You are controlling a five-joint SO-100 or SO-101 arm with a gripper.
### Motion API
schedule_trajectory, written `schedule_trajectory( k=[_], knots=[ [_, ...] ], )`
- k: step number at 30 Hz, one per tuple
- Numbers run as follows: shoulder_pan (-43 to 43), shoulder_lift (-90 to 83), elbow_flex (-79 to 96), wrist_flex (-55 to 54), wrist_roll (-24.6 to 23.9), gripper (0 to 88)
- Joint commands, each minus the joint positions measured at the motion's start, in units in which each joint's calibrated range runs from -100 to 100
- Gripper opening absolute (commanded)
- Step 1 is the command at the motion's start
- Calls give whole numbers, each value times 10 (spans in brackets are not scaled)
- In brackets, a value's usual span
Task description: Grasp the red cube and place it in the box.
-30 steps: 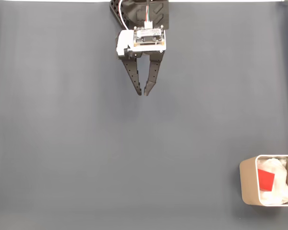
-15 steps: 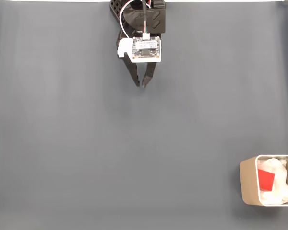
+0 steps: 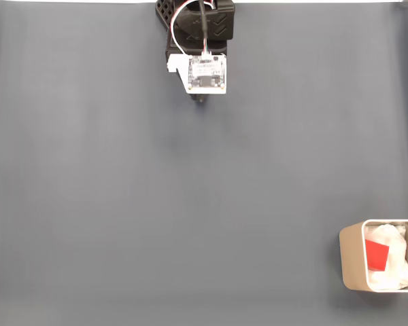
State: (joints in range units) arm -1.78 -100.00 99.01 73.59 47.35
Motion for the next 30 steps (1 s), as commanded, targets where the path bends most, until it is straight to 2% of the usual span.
schedule_trajectory(
  k=[1, 6, 30],
  knots=[
    [7, 1, 8, 17, 7, 0],
    [9, 1, 8, 22, 21, 0],
    [9, 1, 8, 23, 21, 3]
  ],
)
